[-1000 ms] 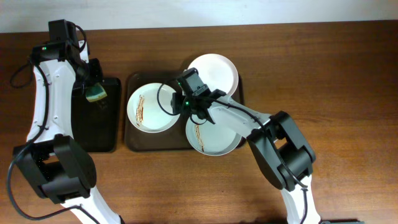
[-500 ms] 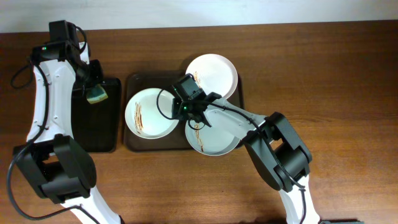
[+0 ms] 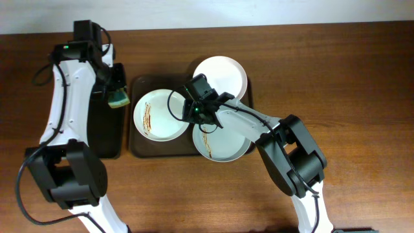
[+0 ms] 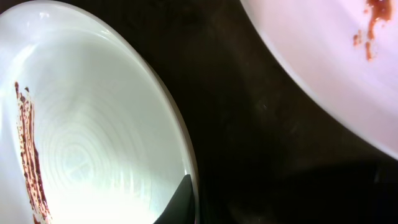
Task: Clean dirty plates on tray and stack at the side
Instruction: 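Bring the sponge with the left gripper down onto the white plate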
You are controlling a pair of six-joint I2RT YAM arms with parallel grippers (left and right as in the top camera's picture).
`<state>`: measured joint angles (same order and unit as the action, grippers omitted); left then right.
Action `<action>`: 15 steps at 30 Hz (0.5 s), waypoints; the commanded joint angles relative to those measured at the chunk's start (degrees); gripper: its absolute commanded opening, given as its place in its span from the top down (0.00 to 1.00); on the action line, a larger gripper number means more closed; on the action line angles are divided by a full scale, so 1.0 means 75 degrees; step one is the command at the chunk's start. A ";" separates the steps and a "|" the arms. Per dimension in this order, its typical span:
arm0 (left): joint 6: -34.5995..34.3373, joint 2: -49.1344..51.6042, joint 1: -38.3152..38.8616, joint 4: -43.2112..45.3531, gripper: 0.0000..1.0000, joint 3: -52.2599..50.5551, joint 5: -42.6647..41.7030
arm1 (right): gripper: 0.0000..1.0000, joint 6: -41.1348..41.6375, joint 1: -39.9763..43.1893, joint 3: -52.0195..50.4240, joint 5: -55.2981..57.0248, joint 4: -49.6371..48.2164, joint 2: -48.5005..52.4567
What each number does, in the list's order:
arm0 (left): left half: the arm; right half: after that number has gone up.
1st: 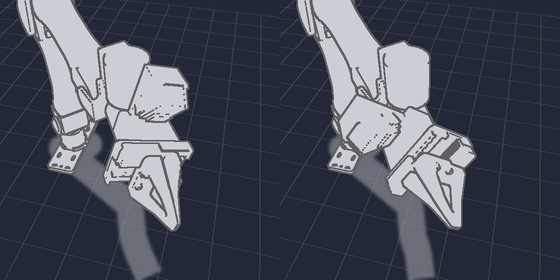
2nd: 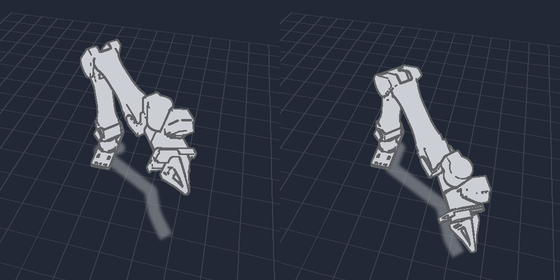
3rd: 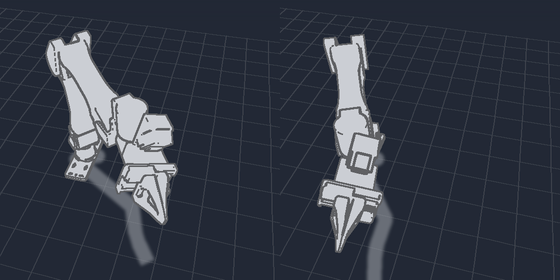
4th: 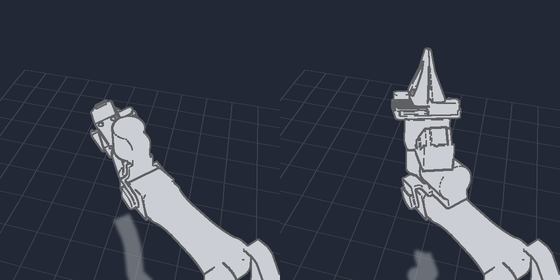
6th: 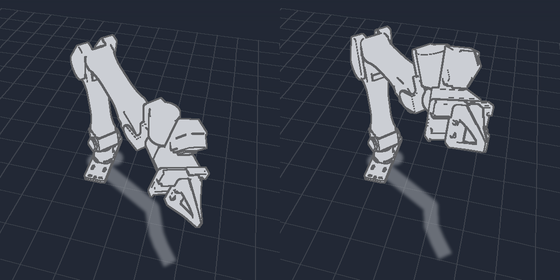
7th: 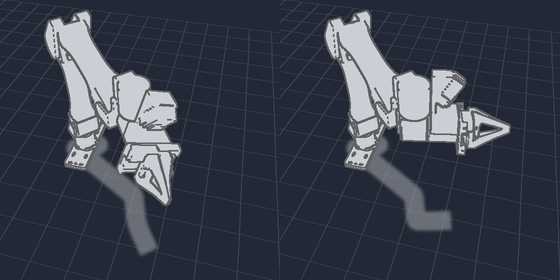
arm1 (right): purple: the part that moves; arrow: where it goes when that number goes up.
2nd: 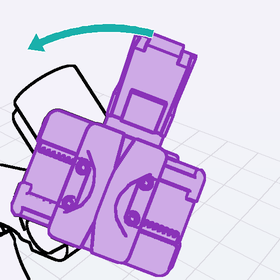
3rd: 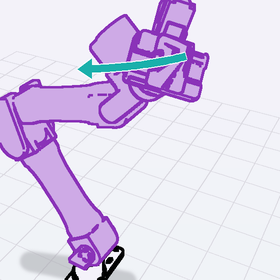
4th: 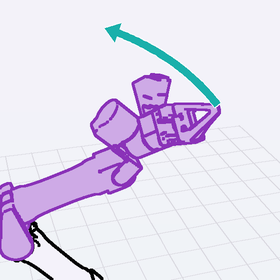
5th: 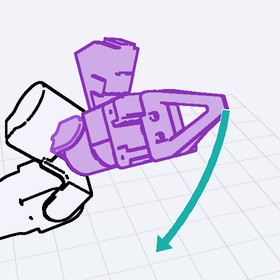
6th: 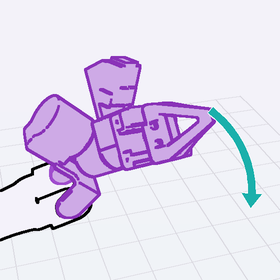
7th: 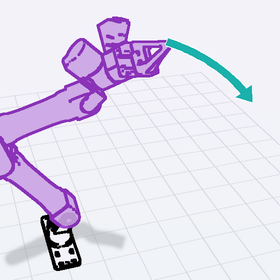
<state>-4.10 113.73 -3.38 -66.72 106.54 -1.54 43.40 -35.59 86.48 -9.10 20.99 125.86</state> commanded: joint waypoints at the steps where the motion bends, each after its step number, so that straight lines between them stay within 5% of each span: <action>1: 0.0064 -0.0289 0.0160 -0.0085 0.99 0.0172 -0.0087 | 0.96 0.0026 0.0050 0.0003 0.0108 0.0152 0.0111; 15: -0.0082 0.0376 0.0950 0.0029 0.99 0.0143 -0.0090 | 0.96 0.0029 0.0050 0.0003 0.0111 0.0233 0.0111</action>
<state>-4.12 114.17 2.68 -67.09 106.54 -1.54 43.53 -35.59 86.67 -9.10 21.52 125.86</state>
